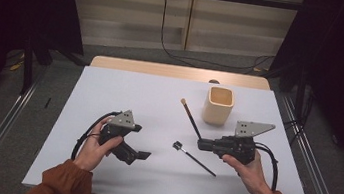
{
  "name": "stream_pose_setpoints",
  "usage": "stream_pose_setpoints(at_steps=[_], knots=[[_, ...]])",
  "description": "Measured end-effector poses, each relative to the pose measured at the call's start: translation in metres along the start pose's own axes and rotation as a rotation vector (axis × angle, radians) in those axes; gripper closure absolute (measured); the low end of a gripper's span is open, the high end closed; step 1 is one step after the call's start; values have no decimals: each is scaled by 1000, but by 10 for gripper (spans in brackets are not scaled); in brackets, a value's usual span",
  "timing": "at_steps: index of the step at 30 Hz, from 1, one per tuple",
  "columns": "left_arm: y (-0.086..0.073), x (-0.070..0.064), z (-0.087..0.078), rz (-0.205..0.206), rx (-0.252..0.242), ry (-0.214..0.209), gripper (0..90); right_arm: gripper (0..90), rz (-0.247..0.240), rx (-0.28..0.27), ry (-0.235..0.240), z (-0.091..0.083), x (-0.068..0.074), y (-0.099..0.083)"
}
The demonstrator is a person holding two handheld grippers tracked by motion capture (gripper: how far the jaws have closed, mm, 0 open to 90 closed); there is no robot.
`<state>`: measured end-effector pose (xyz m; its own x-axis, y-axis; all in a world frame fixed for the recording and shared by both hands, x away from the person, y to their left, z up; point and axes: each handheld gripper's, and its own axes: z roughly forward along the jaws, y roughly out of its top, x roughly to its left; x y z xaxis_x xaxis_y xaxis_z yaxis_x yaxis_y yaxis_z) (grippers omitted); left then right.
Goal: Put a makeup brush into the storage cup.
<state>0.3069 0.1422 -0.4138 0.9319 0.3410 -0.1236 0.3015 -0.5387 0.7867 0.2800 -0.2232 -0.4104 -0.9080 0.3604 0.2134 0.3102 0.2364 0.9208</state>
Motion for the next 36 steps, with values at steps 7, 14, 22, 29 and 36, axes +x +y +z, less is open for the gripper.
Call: stream_pose_setpoints(at_steps=[7,14,22,29,36], knots=[[-1,-1,1,-3,-51,12,35,862,-12,-15,-2,1,3,2],[1,-4,1,-8,-142,10,34,863,-17,-17,-2,1,4,2],[4,-10,-1,-7,-243,0,28,863,-21,-15,0,3,5,3],[5,-14,2,-13,-281,-12,28,863,-20,-16,0,2,5,3],[11,-18,4,-9,-337,8,28,863,-22,-17,-1,3,4,3]])
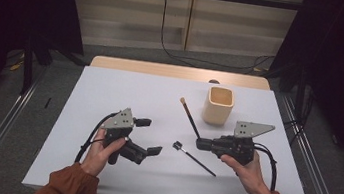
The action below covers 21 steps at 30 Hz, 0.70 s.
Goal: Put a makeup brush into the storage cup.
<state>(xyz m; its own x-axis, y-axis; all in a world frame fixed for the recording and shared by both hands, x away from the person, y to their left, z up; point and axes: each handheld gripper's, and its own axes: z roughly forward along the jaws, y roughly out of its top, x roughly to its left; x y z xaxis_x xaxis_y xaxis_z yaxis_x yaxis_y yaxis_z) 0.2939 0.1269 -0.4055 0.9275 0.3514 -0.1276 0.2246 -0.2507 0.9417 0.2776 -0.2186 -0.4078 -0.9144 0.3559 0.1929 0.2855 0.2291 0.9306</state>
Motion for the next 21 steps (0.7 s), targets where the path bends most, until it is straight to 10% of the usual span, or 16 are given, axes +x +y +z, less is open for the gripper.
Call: stream_pose_setpoints(at_steps=[21], knots=[[37,-13,26,56,-58,-42,29,863,-8,11,3,3,-1,0]])
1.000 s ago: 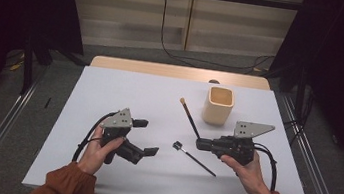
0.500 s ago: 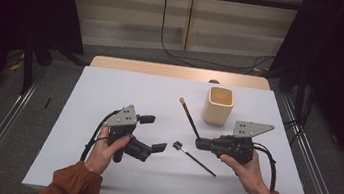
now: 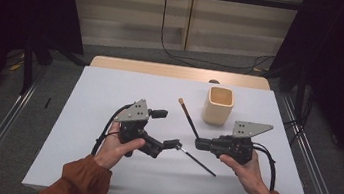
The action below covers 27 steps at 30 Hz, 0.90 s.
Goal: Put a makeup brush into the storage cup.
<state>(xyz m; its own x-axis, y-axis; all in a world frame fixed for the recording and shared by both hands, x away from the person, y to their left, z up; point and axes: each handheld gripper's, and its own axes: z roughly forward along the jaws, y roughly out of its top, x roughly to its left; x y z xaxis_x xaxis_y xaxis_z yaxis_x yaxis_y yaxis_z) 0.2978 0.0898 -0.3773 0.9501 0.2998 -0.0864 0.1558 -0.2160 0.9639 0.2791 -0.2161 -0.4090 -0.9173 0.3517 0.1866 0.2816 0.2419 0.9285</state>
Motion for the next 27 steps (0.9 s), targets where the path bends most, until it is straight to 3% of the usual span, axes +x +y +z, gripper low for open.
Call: stream_pose_setpoints(at_steps=[3,10,12,27], knots=[[4,-1,3,0,-12,-15,29,863,-1,1,4,1,0,0],[15,-2,11,10,-38,-6,64,863,-3,5,10,3,1,0],[16,-1,12,-5,-48,-1,80,863,-3,5,11,3,1,0],[29,6,12,-57,-74,-22,558,863,0,7,5,3,0,-1]])
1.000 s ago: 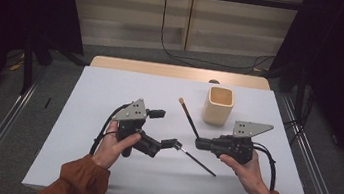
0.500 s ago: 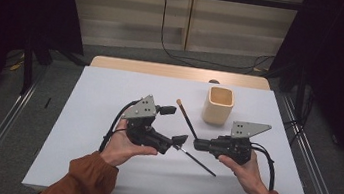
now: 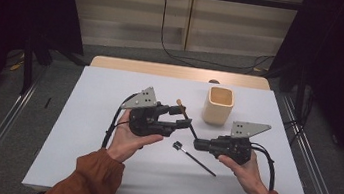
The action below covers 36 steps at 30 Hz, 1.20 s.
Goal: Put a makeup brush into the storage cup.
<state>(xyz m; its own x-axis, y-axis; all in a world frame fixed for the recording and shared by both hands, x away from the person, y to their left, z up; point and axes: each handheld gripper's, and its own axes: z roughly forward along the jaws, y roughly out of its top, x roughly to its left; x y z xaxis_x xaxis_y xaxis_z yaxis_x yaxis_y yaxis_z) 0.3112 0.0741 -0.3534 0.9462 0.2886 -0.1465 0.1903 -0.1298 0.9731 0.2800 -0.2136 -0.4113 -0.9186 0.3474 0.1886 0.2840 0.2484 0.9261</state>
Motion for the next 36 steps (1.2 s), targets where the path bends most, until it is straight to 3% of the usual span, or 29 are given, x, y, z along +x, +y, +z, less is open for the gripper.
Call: stream_pose_setpoints(at_steps=[6,12,36], knots=[[1,3,-5,-29,-25,-5,649,862,-2,5,1,1,0,0],[1,3,-4,-42,-20,-21,743,862,-3,6,4,2,0,0],[2,-1,-2,-91,-22,-99,833,854,-18,16,26,7,1,-2]])
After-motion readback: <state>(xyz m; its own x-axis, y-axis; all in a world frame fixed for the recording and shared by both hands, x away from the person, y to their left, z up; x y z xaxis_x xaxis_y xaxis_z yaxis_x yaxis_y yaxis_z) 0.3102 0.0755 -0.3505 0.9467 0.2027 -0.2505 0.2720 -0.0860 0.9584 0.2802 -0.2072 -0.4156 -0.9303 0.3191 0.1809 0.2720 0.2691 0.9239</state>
